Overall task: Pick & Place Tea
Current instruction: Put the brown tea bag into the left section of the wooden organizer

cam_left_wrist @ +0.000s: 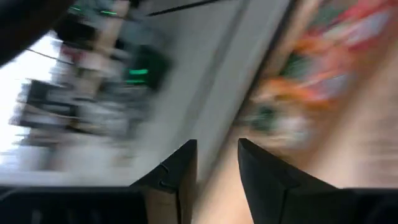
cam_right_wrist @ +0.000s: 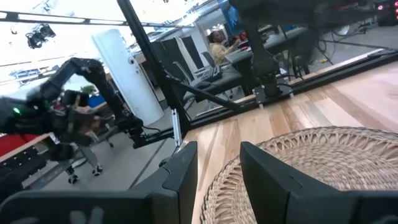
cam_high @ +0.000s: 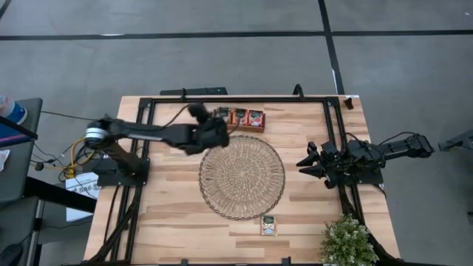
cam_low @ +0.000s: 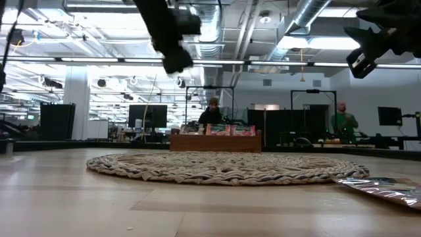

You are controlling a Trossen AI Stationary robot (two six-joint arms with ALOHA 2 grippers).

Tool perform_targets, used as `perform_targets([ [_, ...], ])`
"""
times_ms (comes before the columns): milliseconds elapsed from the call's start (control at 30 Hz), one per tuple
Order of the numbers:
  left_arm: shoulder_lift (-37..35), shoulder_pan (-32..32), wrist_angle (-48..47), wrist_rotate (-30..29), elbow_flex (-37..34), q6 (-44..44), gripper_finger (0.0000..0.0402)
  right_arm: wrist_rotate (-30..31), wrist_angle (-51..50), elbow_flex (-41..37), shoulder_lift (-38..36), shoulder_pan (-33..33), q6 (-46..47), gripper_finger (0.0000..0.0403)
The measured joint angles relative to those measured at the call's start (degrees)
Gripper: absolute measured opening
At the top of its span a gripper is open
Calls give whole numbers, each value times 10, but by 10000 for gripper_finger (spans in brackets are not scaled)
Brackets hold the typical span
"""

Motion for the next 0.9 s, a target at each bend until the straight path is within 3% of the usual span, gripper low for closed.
perform_targets([
  [167, -83, -47, -80, 223, 0, -267, 101, 0, -1, 0, 0, 0, 0, 114],
  [233, -103, -55, -101, 275, 0, -351, 101, 0, -1, 0, 0, 0, 0, 114],
  [333, -120, -70, -126, 308, 1, -437, 101, -1, -2, 0, 0, 0, 0, 114],
  [500, -123, -112, -136, 317, -13, -488, 101, -1, -3, 0, 0, 0, 0, 114],
  [700, -123, -163, -59, 270, -108, -577, 101, -1, -6, 0, 0, 0, 0, 114],
  [900, -130, -223, -43, 225, -187, -669, 89, -1, -5, 0, 0, 0, 0, 114],
])
